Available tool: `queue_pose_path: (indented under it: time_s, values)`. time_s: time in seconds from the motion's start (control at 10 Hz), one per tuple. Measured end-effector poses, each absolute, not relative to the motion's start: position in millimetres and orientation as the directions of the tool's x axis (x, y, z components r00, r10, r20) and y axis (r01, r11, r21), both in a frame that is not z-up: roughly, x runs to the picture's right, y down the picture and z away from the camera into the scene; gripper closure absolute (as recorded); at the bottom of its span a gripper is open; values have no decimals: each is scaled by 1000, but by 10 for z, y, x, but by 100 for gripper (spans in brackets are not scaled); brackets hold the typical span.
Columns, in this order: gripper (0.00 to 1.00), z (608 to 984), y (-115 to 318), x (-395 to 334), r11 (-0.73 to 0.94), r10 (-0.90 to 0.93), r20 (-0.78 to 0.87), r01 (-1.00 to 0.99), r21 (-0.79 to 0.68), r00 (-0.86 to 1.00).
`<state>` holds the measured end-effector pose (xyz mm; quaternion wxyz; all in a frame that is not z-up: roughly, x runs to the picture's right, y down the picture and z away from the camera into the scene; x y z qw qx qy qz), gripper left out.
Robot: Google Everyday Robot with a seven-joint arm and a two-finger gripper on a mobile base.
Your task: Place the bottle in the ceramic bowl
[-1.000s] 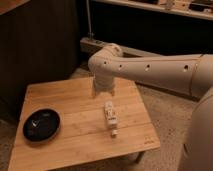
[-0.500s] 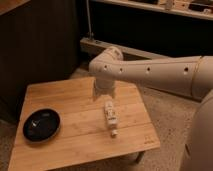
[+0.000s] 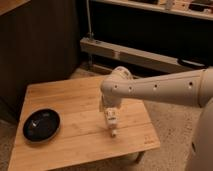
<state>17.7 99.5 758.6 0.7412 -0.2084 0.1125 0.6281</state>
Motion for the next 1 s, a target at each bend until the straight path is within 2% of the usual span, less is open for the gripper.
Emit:
queue_pose_path:
  time_s: [0.6,1.0]
  values:
    - [35,8158,1516,274,176,842,-498,-978,-109,207]
    - [35,8286,1627,366,139,839,-521,-987,-78,159]
